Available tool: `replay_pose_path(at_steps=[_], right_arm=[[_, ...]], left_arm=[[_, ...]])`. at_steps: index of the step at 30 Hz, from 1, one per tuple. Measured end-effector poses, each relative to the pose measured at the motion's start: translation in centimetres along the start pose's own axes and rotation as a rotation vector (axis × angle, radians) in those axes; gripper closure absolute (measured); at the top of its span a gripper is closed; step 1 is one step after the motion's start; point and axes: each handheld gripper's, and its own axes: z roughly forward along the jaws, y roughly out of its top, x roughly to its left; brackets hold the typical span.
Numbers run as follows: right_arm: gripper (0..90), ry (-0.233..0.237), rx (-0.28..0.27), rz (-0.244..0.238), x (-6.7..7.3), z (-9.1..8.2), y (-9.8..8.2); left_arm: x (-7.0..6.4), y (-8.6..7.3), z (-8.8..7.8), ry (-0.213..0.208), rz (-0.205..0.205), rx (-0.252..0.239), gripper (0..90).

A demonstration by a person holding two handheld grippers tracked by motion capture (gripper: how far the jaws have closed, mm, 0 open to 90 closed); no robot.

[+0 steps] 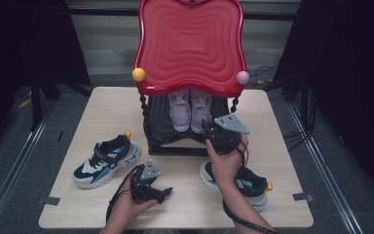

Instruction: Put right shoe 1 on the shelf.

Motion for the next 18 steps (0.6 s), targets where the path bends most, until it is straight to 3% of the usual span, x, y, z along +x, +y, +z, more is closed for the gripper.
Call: replay_pose_path(at_steps=[4,9,18], right_arm=[[47.2,0.022,0.006,-0.002,-0.7,-0.9,-0.1],[41.3,0.092,0.031,0.018,-1.6,-1.9,-0.3],[35.5,0.151,0.051,-0.014,-3.5,-3.8,-0.4]], left_arm=[[0.0,0.0,0.0,0.000,0.000,0.000,15.6],[0.0,0.0,0.0,0.000,-0.001,0.000,15.6],[0.0,0.0,0.0,0.000,0.000,0.000,15.6]])
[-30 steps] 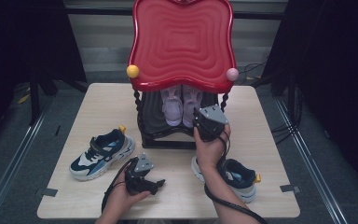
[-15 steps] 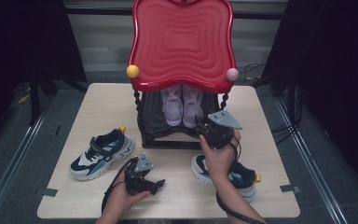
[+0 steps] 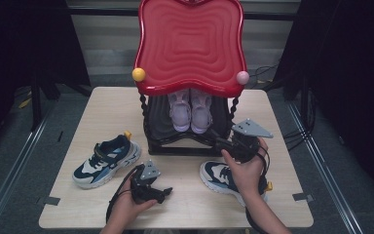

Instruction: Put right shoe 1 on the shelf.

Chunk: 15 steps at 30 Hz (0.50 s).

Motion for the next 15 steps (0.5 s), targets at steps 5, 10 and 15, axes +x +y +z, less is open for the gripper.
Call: replay_pose_path(at_steps=[5,10,15], right_arm=[[29.8,0.045,0.021,0.002,-1.0,-1.0,-0.1],[27.0,0.062,0.032,0.004,-2.3,-2.0,-0.6],[25.3,0.057,0.054,0.016,-3.8,-3.0,-1.2]], left_arm=[[0.0,0.0,0.0,0.000,0.000,0.000,15.6],[0.0,0.0,0.0,0.000,0.000,0.002,15.6],[0.0,0.0,0.0,0.001,0.000,0.002,15.6]])
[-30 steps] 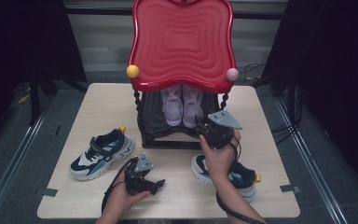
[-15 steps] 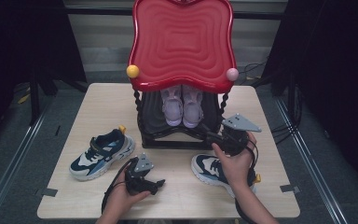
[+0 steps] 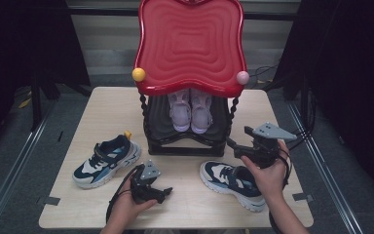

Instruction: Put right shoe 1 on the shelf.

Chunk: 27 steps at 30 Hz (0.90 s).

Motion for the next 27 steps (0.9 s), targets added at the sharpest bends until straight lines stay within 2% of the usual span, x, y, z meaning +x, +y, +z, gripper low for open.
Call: replay_pose_path(at_steps=[5,14,27], right_arm=[[23.2,-0.009,0.020,0.010,-1.6,-1.1,-0.8],[21.2,-0.034,0.040,0.032,-3.7,-2.3,-2.1],[19.0,-0.061,0.088,0.046,-5.4,-2.4,-4.5]], left_arm=[[0.0,0.0,0.0,0.002,0.001,-0.002,15.6],[0.0,0.0,0.0,0.004,0.005,0.002,15.6],[0.0,0.0,0.0,0.001,0.004,0.004,15.6]])
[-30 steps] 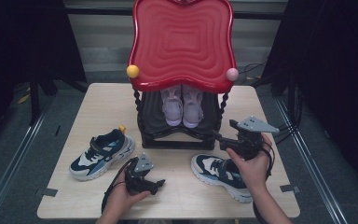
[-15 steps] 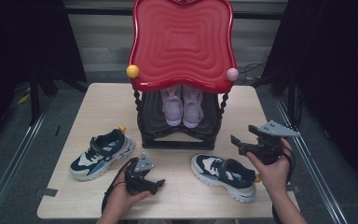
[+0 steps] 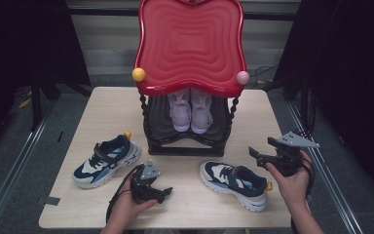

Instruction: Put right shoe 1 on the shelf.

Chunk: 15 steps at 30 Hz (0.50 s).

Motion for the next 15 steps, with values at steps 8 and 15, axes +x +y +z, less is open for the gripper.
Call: replay_pose_path(at_steps=[8,15], right_arm=[[18.4,-0.017,0.025,0.046,-1.7,-0.1,-1.6],[17.6,-0.030,0.060,0.066,-2.6,0.2,-3.5]], left_arm=[[0.0,0.0,0.0,0.001,0.000,0.000,15.6],[0.0,0.0,0.0,0.001,0.001,0.001,15.6]])
